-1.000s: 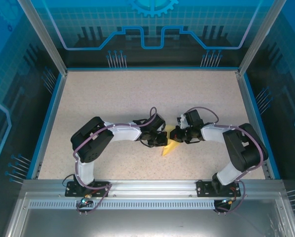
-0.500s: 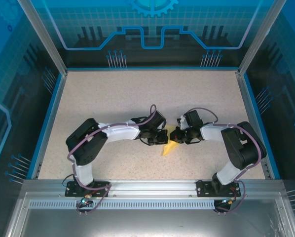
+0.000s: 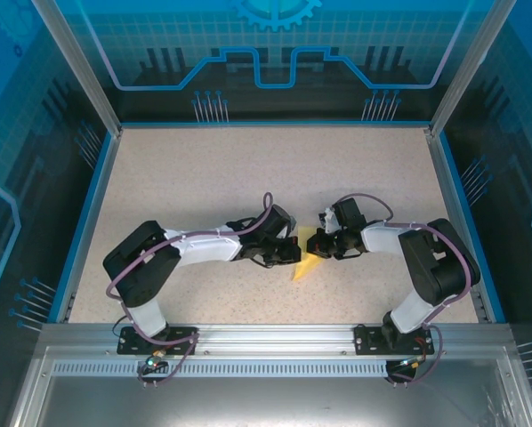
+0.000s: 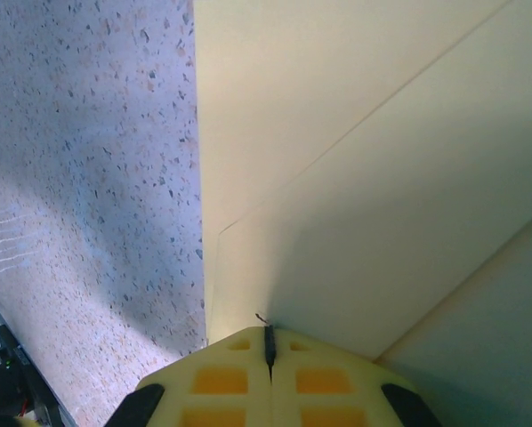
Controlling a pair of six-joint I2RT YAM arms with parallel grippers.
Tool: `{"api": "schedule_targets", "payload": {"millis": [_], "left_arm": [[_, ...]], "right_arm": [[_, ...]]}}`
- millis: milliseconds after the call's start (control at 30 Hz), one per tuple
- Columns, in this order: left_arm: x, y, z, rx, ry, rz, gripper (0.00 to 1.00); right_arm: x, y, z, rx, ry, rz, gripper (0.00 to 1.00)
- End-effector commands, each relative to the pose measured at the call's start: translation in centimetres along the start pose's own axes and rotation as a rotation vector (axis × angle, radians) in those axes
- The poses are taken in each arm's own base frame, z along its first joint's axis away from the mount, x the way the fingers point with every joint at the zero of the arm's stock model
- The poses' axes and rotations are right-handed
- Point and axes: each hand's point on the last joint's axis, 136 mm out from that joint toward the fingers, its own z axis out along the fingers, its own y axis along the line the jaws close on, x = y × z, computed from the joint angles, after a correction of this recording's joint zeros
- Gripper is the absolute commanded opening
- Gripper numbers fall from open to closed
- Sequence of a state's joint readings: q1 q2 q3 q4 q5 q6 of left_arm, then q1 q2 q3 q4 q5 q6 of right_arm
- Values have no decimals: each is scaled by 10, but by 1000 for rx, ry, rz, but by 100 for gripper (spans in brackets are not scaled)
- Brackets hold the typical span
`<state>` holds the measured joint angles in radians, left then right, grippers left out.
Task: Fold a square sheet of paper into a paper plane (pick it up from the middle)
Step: Fourth fold the wing at the center of the table.
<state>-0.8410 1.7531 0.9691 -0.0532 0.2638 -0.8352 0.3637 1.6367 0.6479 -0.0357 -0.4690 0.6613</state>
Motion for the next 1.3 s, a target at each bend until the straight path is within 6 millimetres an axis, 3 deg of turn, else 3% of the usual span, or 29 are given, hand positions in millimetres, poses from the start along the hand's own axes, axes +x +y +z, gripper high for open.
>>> {"api": "schedule_targets", "payload": {"millis": [0,167,500,733,1267], "left_arm": [[8,-1,9,35,37,-25,0],[3,-5,12,48,28,-21,0],[-4,0,24,11,27,-9,0],[-3,3,23,-7,24,-12,2],[0,14,22,-49,28,-19,3]], "right_arm": [[13,-18,4,54,43,13,3],[2,4,-7,-1,10,-42,7],[-10,26,-31,-10,-46,-79,18],[-8,-15,-45,225,-93,-11,29],[-15,-20,-21,368,-2,-46,36]]}}
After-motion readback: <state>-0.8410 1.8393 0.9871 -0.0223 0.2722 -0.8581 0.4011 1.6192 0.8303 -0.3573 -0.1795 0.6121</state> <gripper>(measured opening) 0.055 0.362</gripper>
